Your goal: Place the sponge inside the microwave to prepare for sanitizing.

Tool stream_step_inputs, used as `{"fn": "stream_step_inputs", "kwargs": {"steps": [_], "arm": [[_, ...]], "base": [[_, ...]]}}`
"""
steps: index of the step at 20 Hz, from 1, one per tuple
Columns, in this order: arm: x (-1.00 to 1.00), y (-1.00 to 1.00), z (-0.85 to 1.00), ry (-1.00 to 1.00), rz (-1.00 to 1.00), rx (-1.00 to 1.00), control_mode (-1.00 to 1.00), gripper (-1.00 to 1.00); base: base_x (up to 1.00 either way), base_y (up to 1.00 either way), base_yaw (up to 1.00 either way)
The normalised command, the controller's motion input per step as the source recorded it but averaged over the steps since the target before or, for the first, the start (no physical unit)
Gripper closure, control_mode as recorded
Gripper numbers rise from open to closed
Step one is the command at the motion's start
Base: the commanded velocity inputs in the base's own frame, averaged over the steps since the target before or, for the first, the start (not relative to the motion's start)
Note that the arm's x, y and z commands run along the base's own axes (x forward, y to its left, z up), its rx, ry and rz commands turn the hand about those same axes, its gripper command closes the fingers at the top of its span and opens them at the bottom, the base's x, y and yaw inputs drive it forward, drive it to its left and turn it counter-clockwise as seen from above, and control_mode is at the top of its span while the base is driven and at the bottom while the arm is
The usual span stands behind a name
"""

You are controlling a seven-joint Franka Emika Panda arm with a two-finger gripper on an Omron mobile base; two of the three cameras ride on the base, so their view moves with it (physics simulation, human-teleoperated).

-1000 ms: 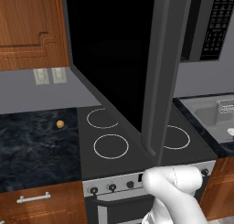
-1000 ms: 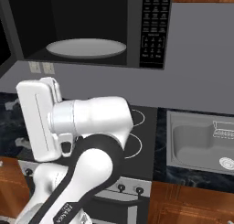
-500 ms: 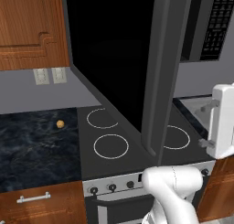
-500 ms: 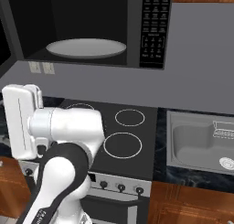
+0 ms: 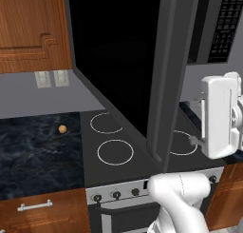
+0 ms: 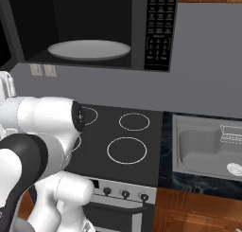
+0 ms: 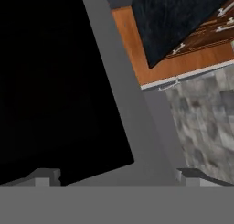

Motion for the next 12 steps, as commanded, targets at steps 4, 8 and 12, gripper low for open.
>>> {"fn": "stream_step_inputs", "kwargs": {"steps": [4, 8, 12], "arm": [[0.01, 0.31, 0.49, 0.03, -0.13, -0.12, -1.00, -1.00], [0.00, 0.28, 0.17, 0.01, -0.16, -0.12, -1.00, -1.00], [0.00, 0.24, 0.00, 0.00, -0.20, -0.06, -1.00, -1.00]], "base": [[0.00, 0.00, 0.00], [0.00, 0.00, 0.00], [0.00, 0.00, 0.00]]}}
